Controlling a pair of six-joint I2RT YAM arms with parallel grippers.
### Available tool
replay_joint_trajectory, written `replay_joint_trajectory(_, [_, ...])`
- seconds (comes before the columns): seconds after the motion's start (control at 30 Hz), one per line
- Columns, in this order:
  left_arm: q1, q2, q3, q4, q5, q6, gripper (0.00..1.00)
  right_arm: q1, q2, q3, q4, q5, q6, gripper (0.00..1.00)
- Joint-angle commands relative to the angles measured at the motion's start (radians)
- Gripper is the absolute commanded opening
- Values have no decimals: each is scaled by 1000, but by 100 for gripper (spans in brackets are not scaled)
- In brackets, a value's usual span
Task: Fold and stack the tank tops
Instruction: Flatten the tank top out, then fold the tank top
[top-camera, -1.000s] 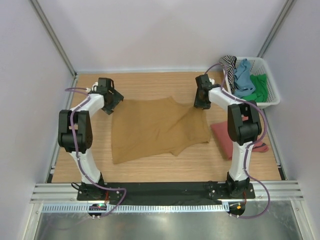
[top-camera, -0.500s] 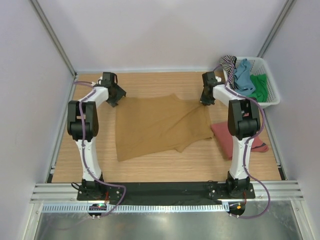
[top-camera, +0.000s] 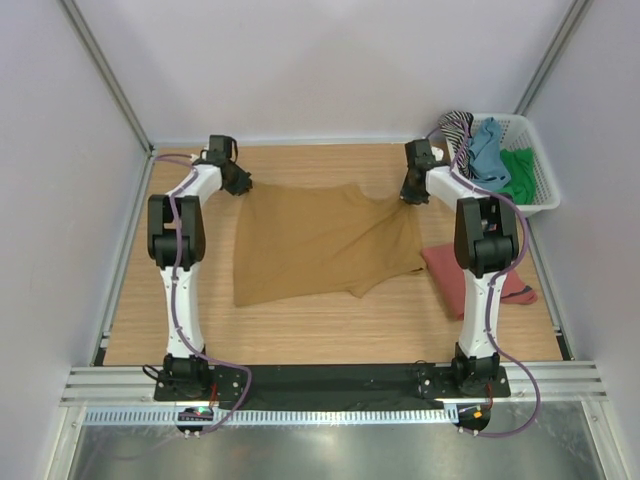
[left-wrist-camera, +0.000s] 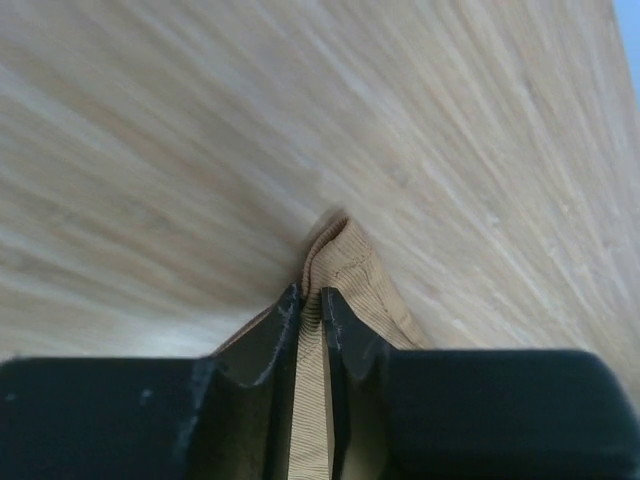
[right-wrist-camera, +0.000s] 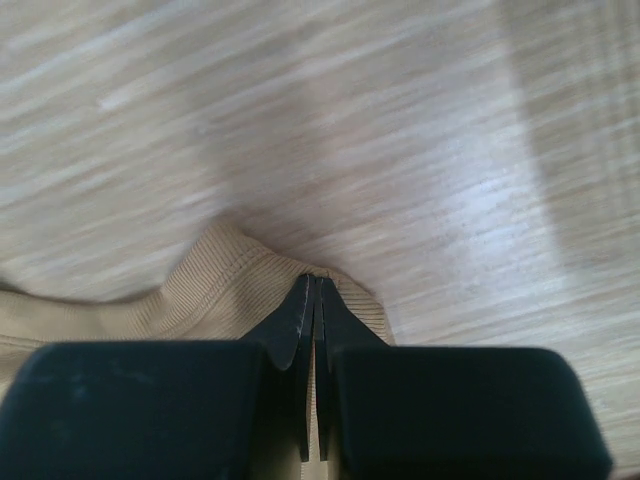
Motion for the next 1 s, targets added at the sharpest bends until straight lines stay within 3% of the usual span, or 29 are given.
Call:
replay_joint_trajectory(0.0, [2,62,82,0,65,-20,14,-5,21,91,32,28,11,3])
replay_joint_trajectory(0.13, [5,73,136,9,63,-20,14,-18,59,163,-5,26,19,2])
replay_joint_trajectory(0.2, [7,50,157,25,129,19,22,-19,42,172,-18,9,18,15])
replay_joint_trajectory(0.23, [7,30,153,14,134,30,27,-18,6,142,-10,8,21,37])
replay_joint_trajectory(0.37, [5,-163,-10,55,119,56,52,-19,-138,24,57,-27,39,54])
replay_joint_trajectory(0.53, [-10,-456,-307,121,48,86,59,63,-323,-107,50,68,15,57])
replay_joint_trajectory(0.7, [-50,-668,-544,151,102,102,61,143,-499,-295,82,-33,18,54])
replay_joint_trajectory(0.8, [-73,-823,-739,149,140,110,61,206,-582,-427,81,-15,-5,50])
replay_joint_trajectory(0.97, [-94,-1076,-933,88,139,155,61,370,-708,-624,68,-47,-10,49])
